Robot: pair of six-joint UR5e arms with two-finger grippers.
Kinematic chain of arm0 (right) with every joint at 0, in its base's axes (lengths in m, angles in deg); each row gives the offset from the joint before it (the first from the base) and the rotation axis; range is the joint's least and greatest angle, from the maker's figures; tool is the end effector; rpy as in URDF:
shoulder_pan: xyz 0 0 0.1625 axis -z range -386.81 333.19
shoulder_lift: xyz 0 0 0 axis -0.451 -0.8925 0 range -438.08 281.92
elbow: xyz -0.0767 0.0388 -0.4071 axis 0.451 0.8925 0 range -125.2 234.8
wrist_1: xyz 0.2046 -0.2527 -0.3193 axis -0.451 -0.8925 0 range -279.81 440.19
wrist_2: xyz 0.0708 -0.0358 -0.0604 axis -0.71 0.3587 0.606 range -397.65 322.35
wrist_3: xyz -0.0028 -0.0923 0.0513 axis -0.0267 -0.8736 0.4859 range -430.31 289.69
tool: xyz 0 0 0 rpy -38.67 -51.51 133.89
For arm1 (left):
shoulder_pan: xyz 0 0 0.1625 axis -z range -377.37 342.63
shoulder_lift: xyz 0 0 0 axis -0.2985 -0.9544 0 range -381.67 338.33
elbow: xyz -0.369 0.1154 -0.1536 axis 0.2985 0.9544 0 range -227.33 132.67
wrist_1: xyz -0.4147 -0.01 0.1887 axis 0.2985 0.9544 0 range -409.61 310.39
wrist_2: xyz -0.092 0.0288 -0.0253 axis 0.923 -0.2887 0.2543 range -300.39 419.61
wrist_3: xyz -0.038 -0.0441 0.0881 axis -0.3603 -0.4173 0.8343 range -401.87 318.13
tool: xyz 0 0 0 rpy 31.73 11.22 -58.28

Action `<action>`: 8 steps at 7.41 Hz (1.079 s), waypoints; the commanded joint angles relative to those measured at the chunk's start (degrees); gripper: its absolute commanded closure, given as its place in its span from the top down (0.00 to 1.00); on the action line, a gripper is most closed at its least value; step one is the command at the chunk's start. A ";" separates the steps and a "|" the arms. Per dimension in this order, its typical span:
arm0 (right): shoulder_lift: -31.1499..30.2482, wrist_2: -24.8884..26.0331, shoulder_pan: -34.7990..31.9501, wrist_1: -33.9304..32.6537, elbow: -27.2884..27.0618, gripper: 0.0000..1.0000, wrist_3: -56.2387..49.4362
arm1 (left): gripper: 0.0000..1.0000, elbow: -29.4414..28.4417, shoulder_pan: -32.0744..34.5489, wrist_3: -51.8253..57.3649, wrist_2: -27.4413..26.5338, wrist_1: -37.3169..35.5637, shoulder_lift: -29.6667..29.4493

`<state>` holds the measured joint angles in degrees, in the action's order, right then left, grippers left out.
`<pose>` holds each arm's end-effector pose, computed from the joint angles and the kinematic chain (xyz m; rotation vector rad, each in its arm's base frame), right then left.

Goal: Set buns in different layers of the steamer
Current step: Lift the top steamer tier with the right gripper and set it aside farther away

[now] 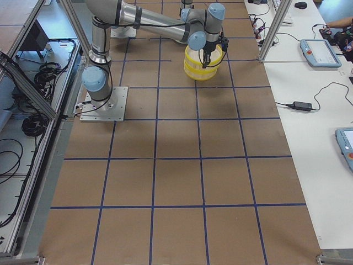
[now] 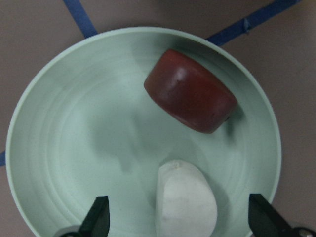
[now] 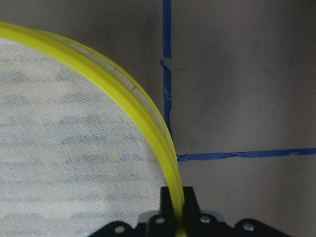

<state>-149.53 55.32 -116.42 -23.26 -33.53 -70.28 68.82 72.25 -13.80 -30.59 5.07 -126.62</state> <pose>0.1234 -0.6434 0.3191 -0.0091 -3.0885 -0.0929 -0.1295 -0.5251 0.1628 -0.7459 -3.0259 -0.1538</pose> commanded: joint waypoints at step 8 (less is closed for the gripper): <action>5.35 2.13 17.27 -4.22 1.59 0.08 -29.66 | 0.06 -0.12 0.11 -1.17 0.56 -1.77 -0.26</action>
<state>-144.30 57.46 -99.34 -27.49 -31.82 -99.58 68.76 72.31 -14.89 -30.09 3.92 -126.91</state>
